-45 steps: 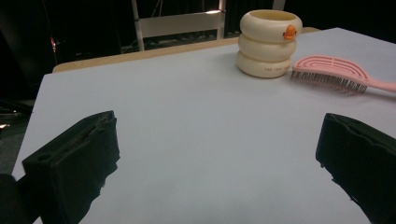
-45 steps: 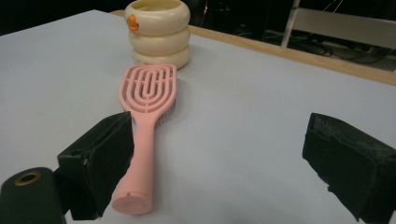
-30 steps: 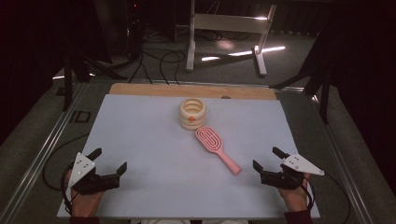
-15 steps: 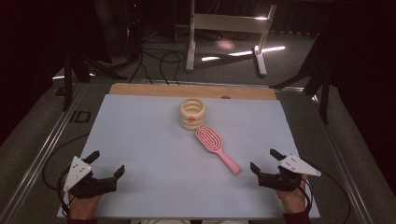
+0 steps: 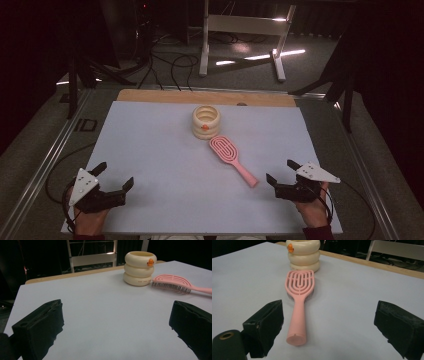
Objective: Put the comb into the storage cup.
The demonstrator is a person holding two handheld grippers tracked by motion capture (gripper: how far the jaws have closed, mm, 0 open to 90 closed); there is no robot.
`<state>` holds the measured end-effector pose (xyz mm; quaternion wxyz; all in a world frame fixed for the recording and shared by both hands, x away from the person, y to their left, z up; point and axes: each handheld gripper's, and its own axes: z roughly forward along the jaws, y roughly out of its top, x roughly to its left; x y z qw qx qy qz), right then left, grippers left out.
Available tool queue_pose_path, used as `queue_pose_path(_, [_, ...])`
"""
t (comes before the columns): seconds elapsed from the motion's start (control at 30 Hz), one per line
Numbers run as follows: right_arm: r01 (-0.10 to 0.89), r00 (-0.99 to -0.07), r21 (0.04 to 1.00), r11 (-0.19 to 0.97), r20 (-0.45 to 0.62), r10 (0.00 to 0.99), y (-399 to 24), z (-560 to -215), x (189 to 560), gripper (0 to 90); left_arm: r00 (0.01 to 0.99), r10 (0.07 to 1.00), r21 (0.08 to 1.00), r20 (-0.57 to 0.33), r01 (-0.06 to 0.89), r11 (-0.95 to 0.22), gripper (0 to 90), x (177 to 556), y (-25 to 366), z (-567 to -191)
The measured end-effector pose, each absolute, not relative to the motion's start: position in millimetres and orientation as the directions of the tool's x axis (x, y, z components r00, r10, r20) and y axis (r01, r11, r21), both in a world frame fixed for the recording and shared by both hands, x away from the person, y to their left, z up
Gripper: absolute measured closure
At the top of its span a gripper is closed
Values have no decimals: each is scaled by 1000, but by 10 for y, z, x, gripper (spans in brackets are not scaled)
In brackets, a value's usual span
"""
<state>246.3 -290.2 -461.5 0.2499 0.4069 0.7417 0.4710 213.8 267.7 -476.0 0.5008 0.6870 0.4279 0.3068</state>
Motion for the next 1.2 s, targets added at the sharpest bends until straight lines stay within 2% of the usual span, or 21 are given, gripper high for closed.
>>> queue_pose_path(0.93, [433, -575, 853, 291, 13, 818, -2654, -4309, 2811, 89, 447, 895, 949, -8, 286, -134, 2, 2135, 2656, -4769])
queue_pose_path(1.2, [457, -601, 817, 351, -7, 799, -2478, -4188, 2989, 90, 448, 894, 948, -12, 289, -132, 2, 2135, 2648, -4777])
